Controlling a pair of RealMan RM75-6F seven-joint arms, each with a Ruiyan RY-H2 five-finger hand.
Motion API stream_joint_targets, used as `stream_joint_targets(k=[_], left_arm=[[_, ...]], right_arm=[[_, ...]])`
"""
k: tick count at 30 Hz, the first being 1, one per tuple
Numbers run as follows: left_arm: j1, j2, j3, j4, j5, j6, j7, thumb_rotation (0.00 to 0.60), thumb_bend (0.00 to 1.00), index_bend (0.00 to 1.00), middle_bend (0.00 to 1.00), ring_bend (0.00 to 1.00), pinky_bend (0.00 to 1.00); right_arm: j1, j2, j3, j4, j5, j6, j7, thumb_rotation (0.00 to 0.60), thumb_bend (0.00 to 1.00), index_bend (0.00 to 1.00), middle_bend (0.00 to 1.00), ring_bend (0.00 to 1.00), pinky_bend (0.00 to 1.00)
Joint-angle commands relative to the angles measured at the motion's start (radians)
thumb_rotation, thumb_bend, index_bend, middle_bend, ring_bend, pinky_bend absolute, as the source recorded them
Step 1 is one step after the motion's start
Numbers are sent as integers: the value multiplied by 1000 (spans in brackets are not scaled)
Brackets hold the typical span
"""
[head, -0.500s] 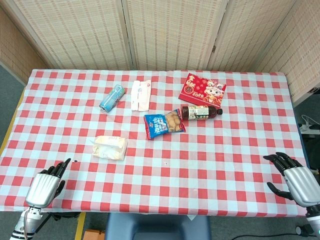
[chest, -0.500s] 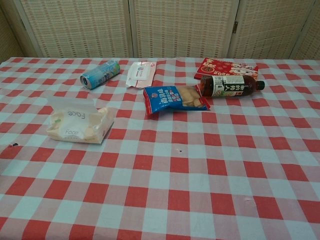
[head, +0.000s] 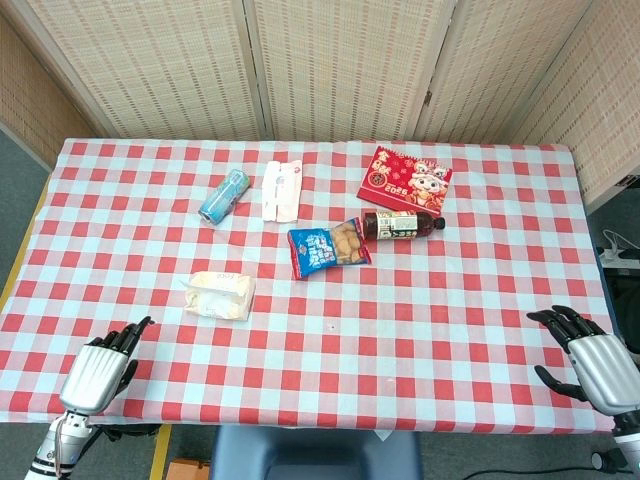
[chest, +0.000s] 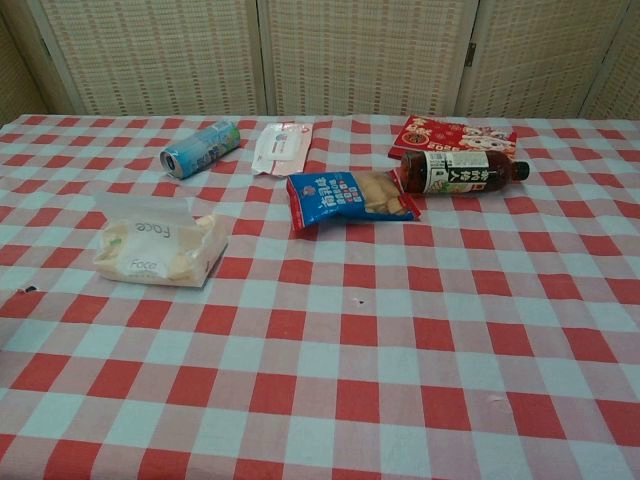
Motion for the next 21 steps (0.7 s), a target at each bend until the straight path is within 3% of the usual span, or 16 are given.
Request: stream_joint_targets(k=[1,2,5,7,13,21], left_arm=[[-27,-27,-24,22,22,4,10,600,438,96,414,534,720],[-31,-30,-26,25,26,4,13,600,438,96,429,548,729],[-54,-49,-41,44,42,0,35,600,438,96,698,783,867],[-124,-86,-70,60,50,-73,69,600,439,103,816,877,917],[-204,-156,-106,97,22,-159,80,600,438,153,888,931,957],[-289,-251,-142,173,-18,-235,82,600,436,191,912,940,964]], right_arm=[[0,1,0,-1,0,-1,0,600,194,211,207,109,285],[0,1,0,-1,0,-1,1,600,194,211,207,109,285],[0,1,0,-2,0,1,0,600,194,211,207,109,285],[4,0,-1,-1,3,-10,-3,600,194,211,207,109,285],[4,4,0,-5,7,-13,-7,600,194,211,207,109,285],[8,5,-1,-5,11,-24,-7,600,194,212,207,109,285]])
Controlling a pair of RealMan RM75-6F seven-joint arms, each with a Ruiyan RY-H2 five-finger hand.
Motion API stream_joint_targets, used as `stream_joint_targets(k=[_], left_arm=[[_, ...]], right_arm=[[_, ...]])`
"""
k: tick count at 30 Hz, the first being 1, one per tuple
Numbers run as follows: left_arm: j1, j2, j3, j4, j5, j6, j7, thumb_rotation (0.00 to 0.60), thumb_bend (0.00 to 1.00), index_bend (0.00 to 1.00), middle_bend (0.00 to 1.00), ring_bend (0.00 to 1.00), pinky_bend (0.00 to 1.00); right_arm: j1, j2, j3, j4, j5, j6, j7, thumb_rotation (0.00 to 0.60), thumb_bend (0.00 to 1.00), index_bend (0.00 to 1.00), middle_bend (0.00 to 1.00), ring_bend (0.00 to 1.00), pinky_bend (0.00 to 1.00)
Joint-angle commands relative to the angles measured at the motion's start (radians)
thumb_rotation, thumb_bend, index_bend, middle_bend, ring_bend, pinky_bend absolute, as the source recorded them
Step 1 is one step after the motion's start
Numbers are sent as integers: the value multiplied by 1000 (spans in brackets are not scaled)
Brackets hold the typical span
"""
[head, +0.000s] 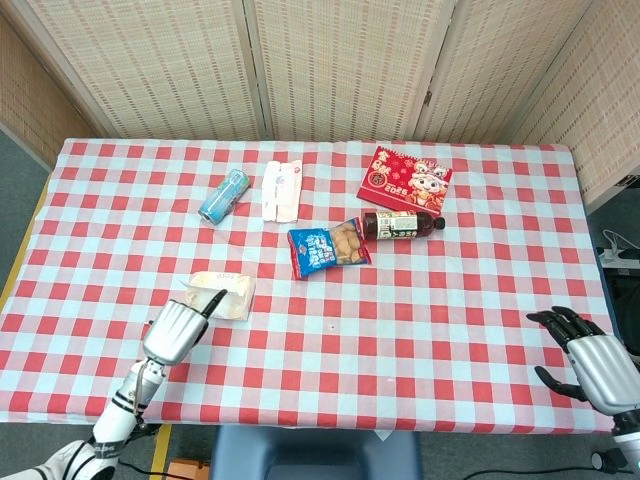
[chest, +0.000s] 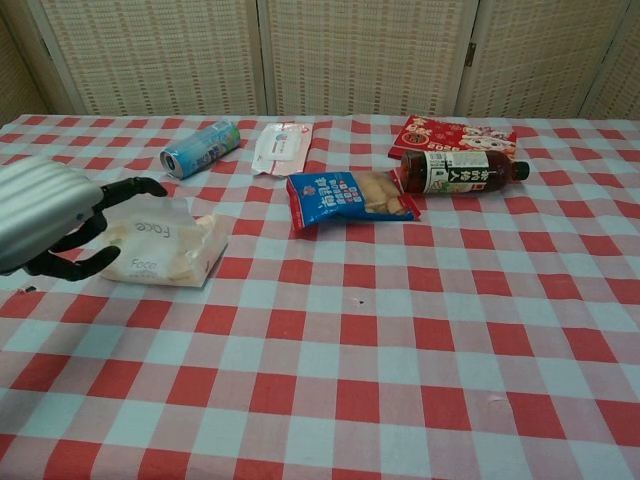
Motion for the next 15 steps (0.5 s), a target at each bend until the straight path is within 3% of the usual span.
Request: stream_joint_targets(k=[1,15], left_arm=[[-34,-37,-17,37,-18,-25,7,600,436,190,912,941,965],[-136,-119,-75,152,-103,-87,93,600,438,153,913,941,963]], right_arm=[[3,1,0,-1,3,-6,-2,600,194,212,207,109,285],[7,6,-1,-6,10,-19,-7,600,194,216,207,109,285]])
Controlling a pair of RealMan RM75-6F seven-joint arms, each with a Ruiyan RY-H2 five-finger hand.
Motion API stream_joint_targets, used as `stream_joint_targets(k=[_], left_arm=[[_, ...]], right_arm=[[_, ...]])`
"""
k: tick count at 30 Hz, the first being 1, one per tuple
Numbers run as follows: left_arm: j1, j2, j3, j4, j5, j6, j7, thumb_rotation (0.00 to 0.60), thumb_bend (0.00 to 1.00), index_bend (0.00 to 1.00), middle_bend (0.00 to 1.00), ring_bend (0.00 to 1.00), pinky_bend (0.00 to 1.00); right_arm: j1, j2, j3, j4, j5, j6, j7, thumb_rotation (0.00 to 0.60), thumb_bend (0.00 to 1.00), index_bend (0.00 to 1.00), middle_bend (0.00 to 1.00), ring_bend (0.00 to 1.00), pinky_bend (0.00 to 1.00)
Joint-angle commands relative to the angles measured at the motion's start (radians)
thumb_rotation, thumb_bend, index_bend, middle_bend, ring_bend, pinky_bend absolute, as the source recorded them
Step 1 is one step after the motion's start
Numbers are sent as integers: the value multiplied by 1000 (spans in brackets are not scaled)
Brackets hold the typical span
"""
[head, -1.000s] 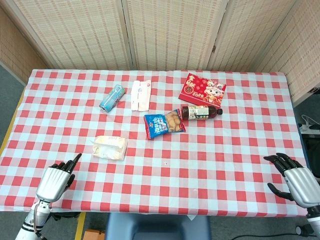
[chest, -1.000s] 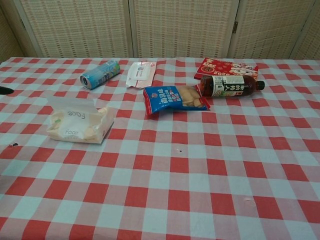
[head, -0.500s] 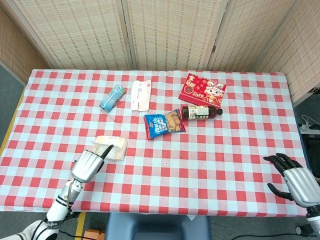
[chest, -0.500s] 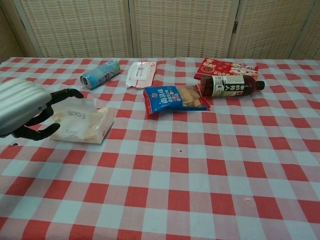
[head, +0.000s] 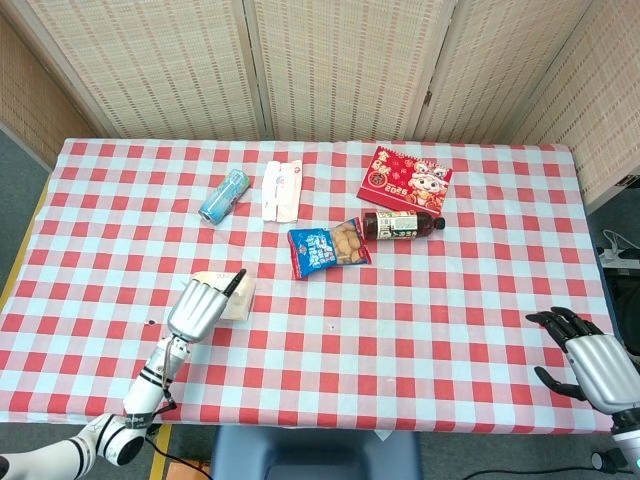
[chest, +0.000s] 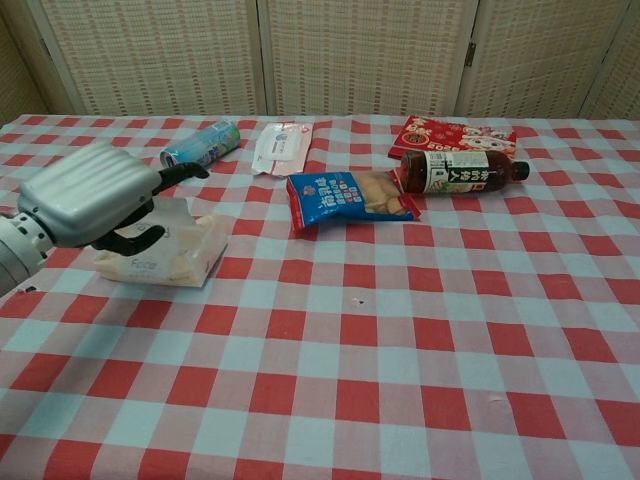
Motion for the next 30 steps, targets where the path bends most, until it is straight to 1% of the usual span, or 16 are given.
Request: stream_joint_targets(k=[1,9,11,14,16,18,20,24,30], left_arm=[[-20,-13,-14,32,-26,-13,17,600,438,168,912,941,963],[-29,-16,-21,83,-67,-1,47,600,439,271,913,941,963],[-26,-9,-21,76,-81,1,48,600,450,335,913,941,965],[-21,-1,-17,61,-90,12,29,600,541,561,914,941,967],[-18,5,-13,47,-97,14,5,600,613,648,923,942,965],[-15,10,-11,28,-104,14,-23,600,657,657,932,943,961],[-14,18,-8,18,-109,17,-22,600,686,664,934,944,957],[-14,29,-4,-1,-111,29,-18,600,693,666,934,943,955],[-11,55,-4,-36,-65,115,-38,600,693,666,935,943,953]], right_arm=[[0,1,0,-1,2,-1,0,600,194,216,207,109,285],[3,3,-1,-3,2,-8,0,600,194,217,207,109,285],[3,3,-2,-3,2,-9,-1,600,194,217,207,109,285],[4,2,-1,-3,4,-12,-3,600,194,218,207,109,285],[5,1,-2,-3,4,-15,-6,600,194,219,207,109,285],[6,1,-2,-3,3,-16,-8,600,193,219,207,109,285],[6,1,-3,-4,3,-16,-8,600,194,220,207,109,285],[5,1,-2,-4,4,-14,-7,600,194,222,207,109,285],[5,1,-2,-3,4,-14,-5,600,194,224,207,109,285]])
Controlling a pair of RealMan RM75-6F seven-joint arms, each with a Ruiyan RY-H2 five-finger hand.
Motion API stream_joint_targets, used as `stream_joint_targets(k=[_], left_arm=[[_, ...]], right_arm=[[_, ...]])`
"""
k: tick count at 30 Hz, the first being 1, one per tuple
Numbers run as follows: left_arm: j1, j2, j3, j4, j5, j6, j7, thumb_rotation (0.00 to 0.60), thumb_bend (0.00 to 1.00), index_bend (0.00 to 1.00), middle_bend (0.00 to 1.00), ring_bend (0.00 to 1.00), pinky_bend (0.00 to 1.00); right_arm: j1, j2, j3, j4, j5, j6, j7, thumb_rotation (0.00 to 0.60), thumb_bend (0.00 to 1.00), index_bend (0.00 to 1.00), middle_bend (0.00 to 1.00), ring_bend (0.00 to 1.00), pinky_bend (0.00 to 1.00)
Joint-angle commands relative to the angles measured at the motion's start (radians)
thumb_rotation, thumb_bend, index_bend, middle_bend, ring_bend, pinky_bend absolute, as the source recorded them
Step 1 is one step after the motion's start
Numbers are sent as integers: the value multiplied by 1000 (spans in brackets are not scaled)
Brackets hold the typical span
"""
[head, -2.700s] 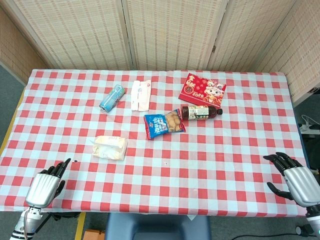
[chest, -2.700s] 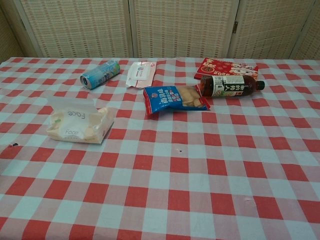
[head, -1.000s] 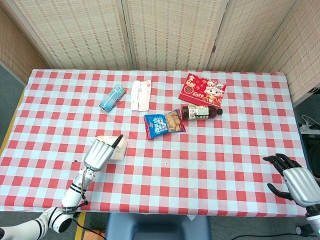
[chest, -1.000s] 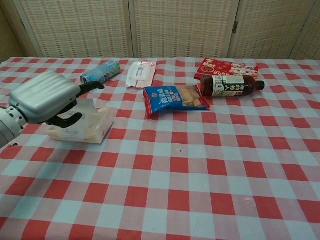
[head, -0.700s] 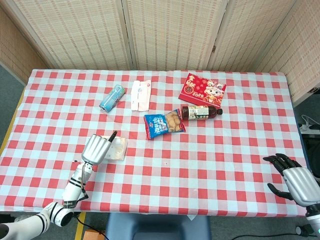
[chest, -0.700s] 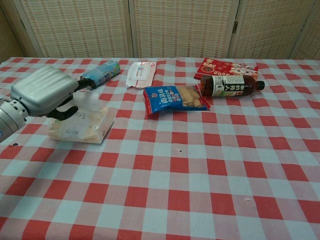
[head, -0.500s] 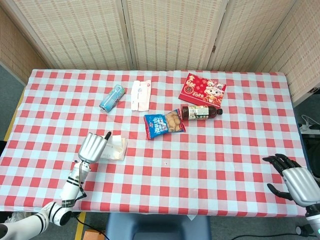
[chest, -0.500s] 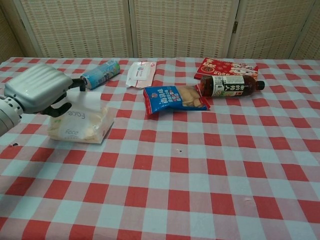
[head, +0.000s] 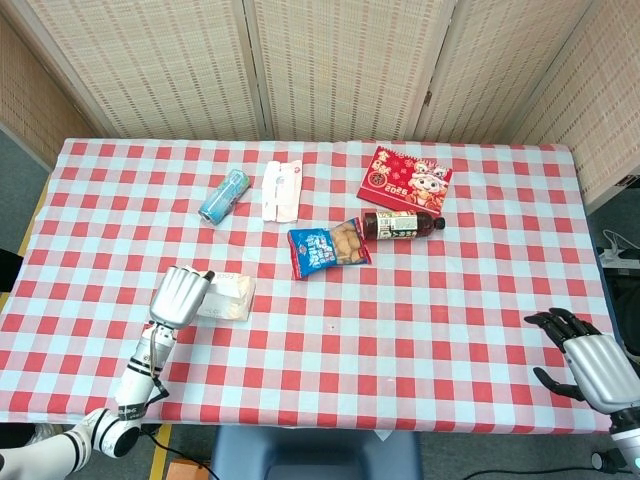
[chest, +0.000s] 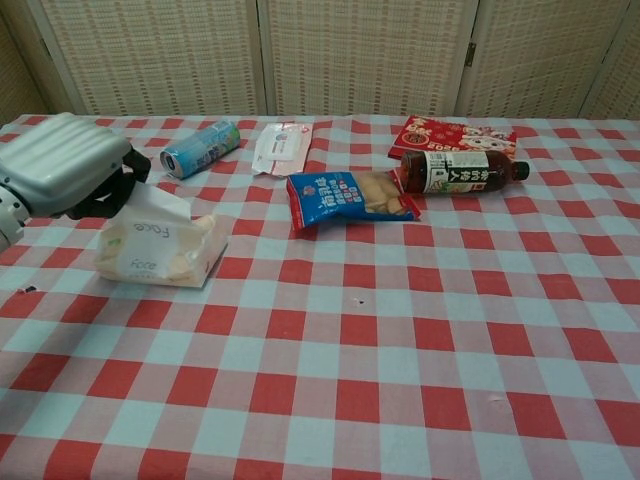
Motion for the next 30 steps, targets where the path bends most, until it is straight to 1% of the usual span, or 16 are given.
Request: stream_joint_targets(k=[1,3,5,8,10,13,17,20,22,24,30], left_arm=[[-1,33,-3,-42,33,50,-16,600,693,666,935,943,953],[-3,64,-14,-80,35,61,-9,600,693,666,935,943,953],[-1,113,-27,-134,31,68,7,600,694,666,934,943,954],[18,205,-29,-220,19,69,19,600,693,666,935,943,953],[41,274,-18,-274,11,70,23,600,691,667,935,943,954],[79,362,4,-325,2,75,32,600,690,670,935,943,955],[134,426,28,-347,-15,112,41,600,690,673,935,943,956],[177,422,36,-310,-29,171,90,600,692,679,937,943,957],[203,392,34,-262,-42,219,148,600,691,680,940,943,958],[218,362,35,-218,-49,248,178,600,691,681,941,943,958],[247,292,42,-117,-62,278,138,600,689,681,933,935,955]], right_arm=[[0,0,0,0,0,0,1,600,194,224,207,109,285],[0,1,0,-1,1,0,0,600,194,224,207,109,285],[-1,1,0,-1,0,1,1,600,194,224,207,109,285],[-1,3,-1,-1,-2,3,1,600,194,224,207,109,285],[-2,4,-1,0,-3,5,1,600,194,224,207,109,285],[-3,3,-1,-1,-3,7,-1,600,194,224,207,109,285],[-3,0,-3,-1,-6,4,-11,600,194,224,207,109,285],[0,-1,-4,-3,-4,-4,-19,600,194,224,207,109,285],[1,-2,-4,-4,0,-10,-26,600,194,224,206,109,285],[3,-2,-5,-6,2,-14,-29,600,194,224,207,109,285],[4,-3,-4,-9,8,-20,-36,600,194,225,207,109,285]])
